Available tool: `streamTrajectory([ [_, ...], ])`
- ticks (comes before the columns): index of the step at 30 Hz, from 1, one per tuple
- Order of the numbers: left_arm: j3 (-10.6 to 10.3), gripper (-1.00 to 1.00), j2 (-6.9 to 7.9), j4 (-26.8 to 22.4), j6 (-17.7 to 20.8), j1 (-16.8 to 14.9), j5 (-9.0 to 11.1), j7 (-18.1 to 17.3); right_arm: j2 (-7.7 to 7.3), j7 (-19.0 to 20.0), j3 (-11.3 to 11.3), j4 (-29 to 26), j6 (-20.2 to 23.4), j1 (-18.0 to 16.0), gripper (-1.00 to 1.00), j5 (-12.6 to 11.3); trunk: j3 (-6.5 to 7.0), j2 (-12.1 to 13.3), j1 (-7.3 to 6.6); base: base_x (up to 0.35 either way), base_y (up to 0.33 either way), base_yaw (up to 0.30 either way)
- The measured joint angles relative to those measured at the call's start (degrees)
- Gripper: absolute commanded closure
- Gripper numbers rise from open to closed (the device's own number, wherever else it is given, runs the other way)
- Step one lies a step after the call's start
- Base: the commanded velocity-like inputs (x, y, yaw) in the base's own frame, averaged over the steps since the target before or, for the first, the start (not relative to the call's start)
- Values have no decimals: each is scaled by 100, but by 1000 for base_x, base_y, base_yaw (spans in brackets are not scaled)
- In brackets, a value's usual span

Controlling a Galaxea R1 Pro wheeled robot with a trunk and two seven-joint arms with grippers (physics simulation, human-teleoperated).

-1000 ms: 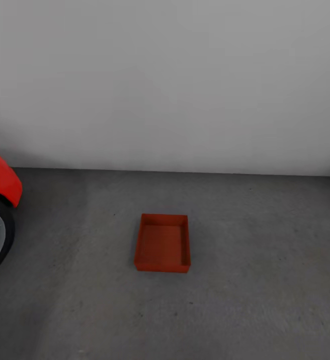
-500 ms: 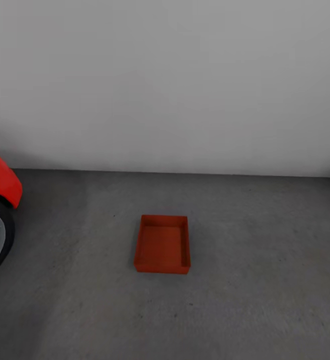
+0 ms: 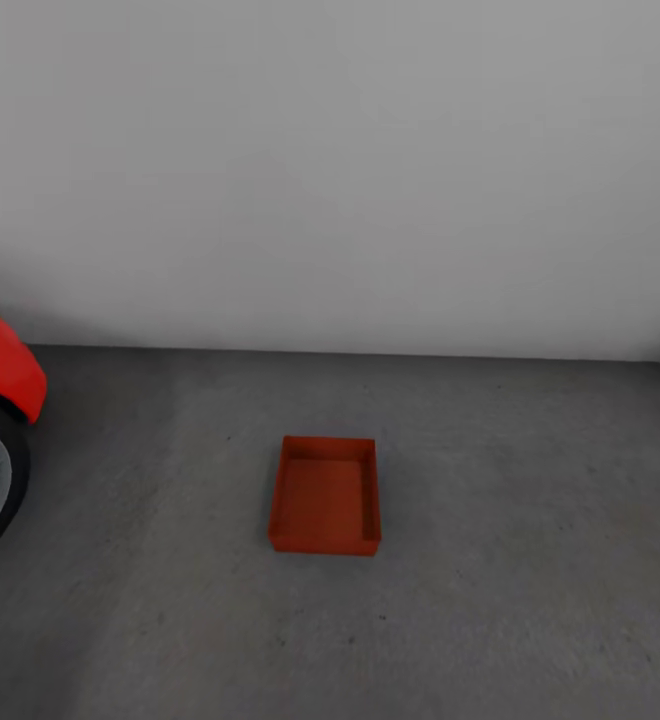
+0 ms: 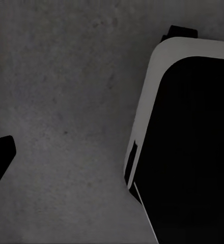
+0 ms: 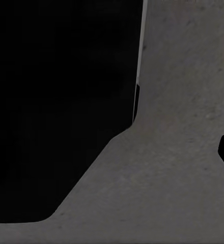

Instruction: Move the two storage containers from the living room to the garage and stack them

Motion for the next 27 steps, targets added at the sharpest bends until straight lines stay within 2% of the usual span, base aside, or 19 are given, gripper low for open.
streamTrajectory([
  [27, -2, -100, -7, 0, 0, 0, -2, 0, 16, -26, 0, 0, -16, 0, -100, -2, 255, 0, 0, 0, 0, 0],
])
